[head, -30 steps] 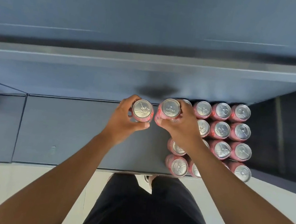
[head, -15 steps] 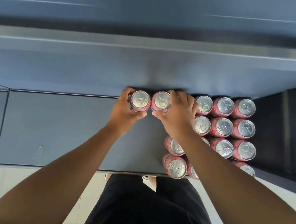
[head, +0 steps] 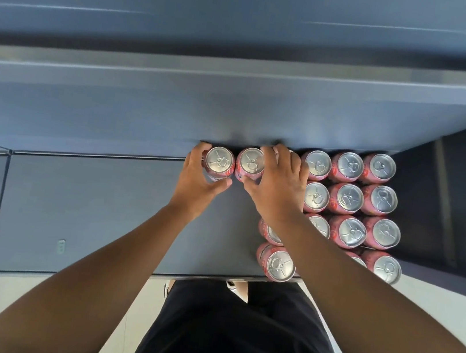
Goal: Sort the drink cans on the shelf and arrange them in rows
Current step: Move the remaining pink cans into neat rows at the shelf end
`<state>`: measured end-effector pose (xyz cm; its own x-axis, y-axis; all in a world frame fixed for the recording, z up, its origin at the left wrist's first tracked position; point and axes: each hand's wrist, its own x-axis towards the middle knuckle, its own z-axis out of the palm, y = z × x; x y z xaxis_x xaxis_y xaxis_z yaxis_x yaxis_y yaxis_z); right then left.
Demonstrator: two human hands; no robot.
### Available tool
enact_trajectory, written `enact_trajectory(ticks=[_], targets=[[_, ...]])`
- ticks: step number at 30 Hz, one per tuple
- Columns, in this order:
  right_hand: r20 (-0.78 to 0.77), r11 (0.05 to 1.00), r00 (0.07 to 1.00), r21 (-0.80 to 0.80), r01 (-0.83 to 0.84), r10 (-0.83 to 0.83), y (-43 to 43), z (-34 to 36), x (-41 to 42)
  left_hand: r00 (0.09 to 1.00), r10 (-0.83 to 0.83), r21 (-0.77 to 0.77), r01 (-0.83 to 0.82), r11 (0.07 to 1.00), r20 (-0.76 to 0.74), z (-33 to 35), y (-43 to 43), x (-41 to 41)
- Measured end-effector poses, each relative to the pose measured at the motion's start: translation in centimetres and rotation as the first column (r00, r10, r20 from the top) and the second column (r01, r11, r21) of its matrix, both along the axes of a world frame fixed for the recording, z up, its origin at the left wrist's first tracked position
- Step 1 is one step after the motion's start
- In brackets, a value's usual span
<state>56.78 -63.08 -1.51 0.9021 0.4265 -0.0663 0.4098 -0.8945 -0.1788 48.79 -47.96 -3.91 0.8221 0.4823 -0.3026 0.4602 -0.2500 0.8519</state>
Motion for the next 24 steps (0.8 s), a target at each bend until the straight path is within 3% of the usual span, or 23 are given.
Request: enact_trajectory(ticks=[4,9,15,24], targets=[[0.055,0.985,0.988,0.088,-0.149,0.144,-1.3,2.4,-0.3,0.991,-0.134,0.192,0.135,0.972,-0.020,3.2,0.4,-1.8],[0.119,0.937,0.946,0.145,-0.318,0.303,-1.8,5.8,-0.8,0.945,-0.257,0.453,0.323,0.831,-0.204,7.7,1.3,-4.9],[0.111,0.867,0.880,0.152,-0.474,0.461,-0.9,9.4,-1.7,0.958,-0.216,0.689,0.286,0.666,-0.189,11.6,2.0,-8.6],[0.113,0.745,0.759,0.146,-0.651,0.641,5.5,13.1,-5.9,0.973,-0.073,0.787,0.219,0.577,-0.217,15.5,4.9,-15.5]])
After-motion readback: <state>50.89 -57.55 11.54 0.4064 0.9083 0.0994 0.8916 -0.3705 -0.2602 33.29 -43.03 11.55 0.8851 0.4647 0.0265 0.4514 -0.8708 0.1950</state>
